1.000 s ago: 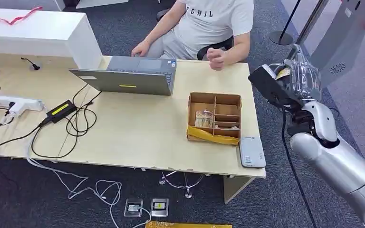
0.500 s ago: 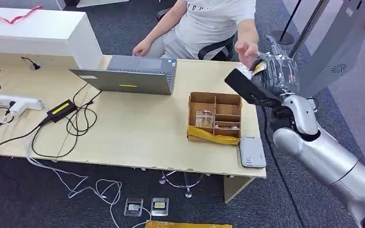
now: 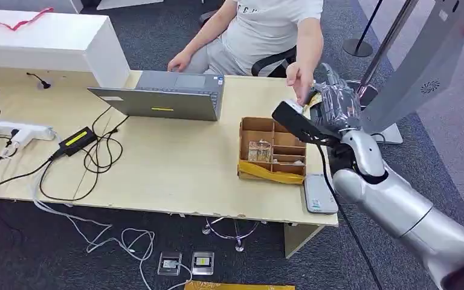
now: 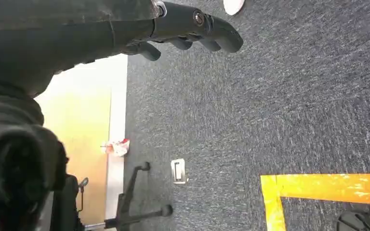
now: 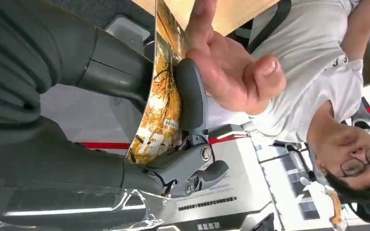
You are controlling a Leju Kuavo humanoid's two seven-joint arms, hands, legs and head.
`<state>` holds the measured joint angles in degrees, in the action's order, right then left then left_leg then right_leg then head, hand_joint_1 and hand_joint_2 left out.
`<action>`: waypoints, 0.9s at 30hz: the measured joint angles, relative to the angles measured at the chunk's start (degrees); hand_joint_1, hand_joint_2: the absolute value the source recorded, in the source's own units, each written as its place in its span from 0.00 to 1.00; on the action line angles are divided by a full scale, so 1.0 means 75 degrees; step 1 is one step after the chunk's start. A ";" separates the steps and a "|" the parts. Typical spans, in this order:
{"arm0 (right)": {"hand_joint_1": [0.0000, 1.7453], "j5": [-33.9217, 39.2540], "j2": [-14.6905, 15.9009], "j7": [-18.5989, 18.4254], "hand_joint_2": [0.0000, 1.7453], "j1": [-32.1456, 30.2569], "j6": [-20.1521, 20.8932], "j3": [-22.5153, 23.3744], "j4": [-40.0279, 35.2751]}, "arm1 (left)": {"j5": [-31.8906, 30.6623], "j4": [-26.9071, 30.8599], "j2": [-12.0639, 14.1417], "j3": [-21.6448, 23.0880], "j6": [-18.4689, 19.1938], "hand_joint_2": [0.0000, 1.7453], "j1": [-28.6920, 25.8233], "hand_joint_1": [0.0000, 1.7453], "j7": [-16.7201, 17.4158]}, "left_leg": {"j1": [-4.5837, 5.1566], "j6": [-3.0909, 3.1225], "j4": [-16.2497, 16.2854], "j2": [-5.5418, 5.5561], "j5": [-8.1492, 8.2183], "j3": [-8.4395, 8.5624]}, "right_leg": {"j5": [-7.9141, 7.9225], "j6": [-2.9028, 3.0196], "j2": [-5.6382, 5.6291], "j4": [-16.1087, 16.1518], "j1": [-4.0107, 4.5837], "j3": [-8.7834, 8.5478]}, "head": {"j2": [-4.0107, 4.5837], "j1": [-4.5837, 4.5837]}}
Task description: Pass the card to the sensor for recognition and then transmit it.
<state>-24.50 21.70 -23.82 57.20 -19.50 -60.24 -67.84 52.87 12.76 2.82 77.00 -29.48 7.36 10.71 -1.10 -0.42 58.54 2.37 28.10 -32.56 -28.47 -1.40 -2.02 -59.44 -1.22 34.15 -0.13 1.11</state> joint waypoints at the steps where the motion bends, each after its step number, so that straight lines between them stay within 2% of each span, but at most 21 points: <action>1: 1.00 -0.0011 0.0000 0.0000 1.00 -0.0032 0.0000 0.0006 0.0020 | 0.0009 0.0000 0.0000 -0.0003 0.0000 0.00 0.0000 0.00 -0.0003 | 0.0000 0.0000 0.0000 0.0000 0.0000 0.0000 | 0.0000 0.0000 0.0000 0.0000 0.0000 0.0000 | 0.0003 -0.0003; 5: 1.00 -0.0021 0.0000 0.0000 1.00 -0.0128 0.0000 0.0023 0.0111 | 0.0017 0.0000 0.0000 -0.0003 0.0000 0.00 -0.0001 0.00 0.0000 | 0.0000 0.0000 0.0000 -0.0001 0.0000 0.0000 | 0.0000 0.0000 0.0000 0.0000 0.0000 0.0000 | 0.0003 0.0000; 6: 0.87 -0.0021 0.0000 0.0000 1.00 -0.0142 0.0000 0.0023 0.0123 | 0.0020 0.0000 0.0003 -0.0003 0.0000 0.00 -0.0001 0.00 0.0000 | 0.0000 0.0000 0.0000 -0.0001 0.0000 0.0000 | 0.0000 0.0000 0.0000 0.0000 0.0000 0.0001 | 0.0003 0.0000; 7: 0.13 -0.0021 0.0000 0.0000 1.00 -0.0154 0.0000 0.0023 0.0140 | 0.0020 0.0000 0.0003 -0.0003 0.0000 0.00 -0.0001 0.00 0.0000 | 0.0000 0.0000 0.0000 -0.0001 0.0000 0.0000 | 0.0000 0.0000 0.0000 0.0000 0.0000 0.0001 | 0.0003 0.0000; 8: 0.00 -0.0021 0.0000 0.0000 1.00 -0.0164 0.0000 0.0023 0.0155 | 0.0020 0.0000 0.0003 -0.0003 0.0000 0.00 -0.0001 0.00 0.0000 | 0.0000 0.0000 0.0000 -0.0001 0.0000 -0.0001 | 0.0000 0.0000 0.0000 0.0000 0.0000 0.0001 | 0.0003 0.0000; 18: 0.00 -0.0449 -0.0015 -0.0111 1.00 -0.0244 -0.0300 0.0023 0.0327 | 0.0058 0.0000 0.0003 -0.0003 -0.0003 0.00 -0.0002 0.00 0.0018 | 0.0000 -0.0001 0.0000 -0.0005 0.0001 0.0000 | 0.0000 0.0001 -0.0001 0.0000 0.0000 0.0002 | 0.0003 0.0000; 22: 0.00 -0.0542 -0.0029 -0.0161 1.00 -0.0285 -0.0256 0.0026 0.0414 | 0.0067 0.0000 0.0003 -0.0003 0.0003 0.00 -0.0004 0.00 -0.0003 | 0.0000 -0.0001 0.0000 -0.0005 0.0001 0.0002 | 0.0000 0.0001 -0.0001 0.0000 0.0000 0.0002 | 0.0003 -0.0003; 27: 0.00 -0.0659 0.0003 -0.0399 1.00 -0.0288 0.0093 0.0032 0.0385 | 0.0064 0.0000 0.0006 -0.0003 0.0012 0.00 -0.0004 0.00 -0.0014 | 0.0000 -0.0001 0.0000 -0.0009 0.0001 0.0004 | 0.0000 0.0001 -0.0005 0.0000 0.0000 0.0002 | 0.0003 -0.0003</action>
<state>-29.44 21.72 -26.82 55.03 -18.80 -60.00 -64.96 53.35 12.76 2.86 76.98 -29.40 7.33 10.60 -1.10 -0.42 58.55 2.30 28.11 -32.52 -28.47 -1.40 -2.06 -59.45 -1.21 34.17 -0.11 1.09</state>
